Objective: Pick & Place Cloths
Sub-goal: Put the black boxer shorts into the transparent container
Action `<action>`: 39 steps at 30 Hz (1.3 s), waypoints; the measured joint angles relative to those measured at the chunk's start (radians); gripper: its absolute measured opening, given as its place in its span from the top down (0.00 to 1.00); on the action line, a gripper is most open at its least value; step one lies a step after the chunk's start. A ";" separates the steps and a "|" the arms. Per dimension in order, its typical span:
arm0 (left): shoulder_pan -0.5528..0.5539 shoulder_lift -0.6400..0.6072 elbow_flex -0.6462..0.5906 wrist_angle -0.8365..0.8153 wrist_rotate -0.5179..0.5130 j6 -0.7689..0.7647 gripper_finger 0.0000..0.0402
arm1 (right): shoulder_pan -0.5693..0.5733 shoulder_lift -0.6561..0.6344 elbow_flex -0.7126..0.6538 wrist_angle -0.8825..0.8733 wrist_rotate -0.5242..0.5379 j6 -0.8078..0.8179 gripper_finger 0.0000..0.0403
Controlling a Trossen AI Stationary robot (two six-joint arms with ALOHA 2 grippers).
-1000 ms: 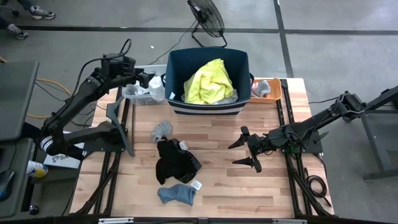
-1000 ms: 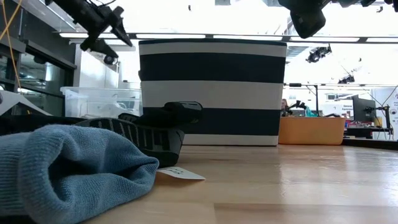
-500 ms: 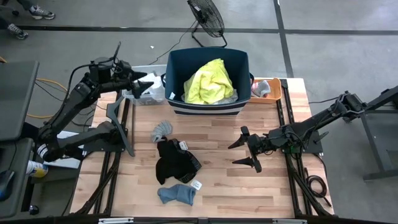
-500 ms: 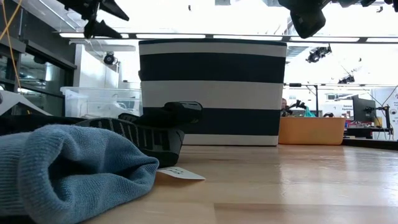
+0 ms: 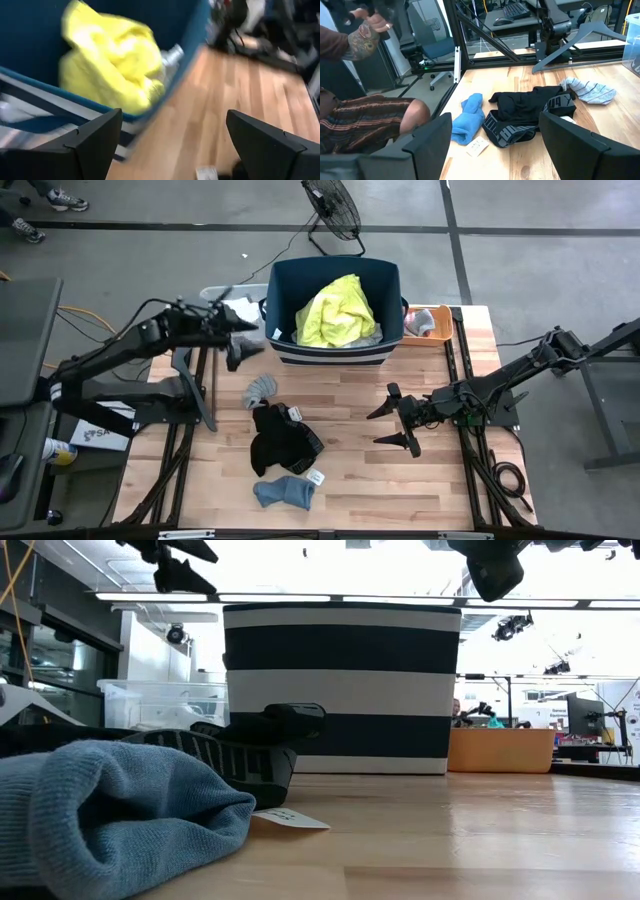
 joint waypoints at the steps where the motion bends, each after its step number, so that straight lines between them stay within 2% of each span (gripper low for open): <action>1: -0.032 0.006 0.000 -0.016 -0.012 0.005 0.12 | 0.000 0.000 0.000 0.000 0.000 0.000 0.28; 8: -0.237 0.034 0.000 -0.155 -0.139 0.016 0.12 | 0.000 0.000 0.000 0.000 0.000 0.000 0.28; 17: -0.468 0.105 0.000 -0.174 -0.247 -0.028 0.12 | 0.000 0.000 0.000 0.000 0.000 0.000 0.28; 21: -0.554 0.159 0.000 -0.174 -0.292 -0.093 0.12 | 0.000 0.000 0.000 0.000 0.000 0.000 0.28; 35: -0.837 0.414 0.000 -0.163 -0.301 -0.427 0.12 | 0.000 0.000 0.000 0.000 0.000 0.000 0.28; 39: -0.892 0.479 0.000 -0.159 -0.340 -0.502 0.12 | 0.000 0.000 0.000 0.000 0.000 0.000 0.28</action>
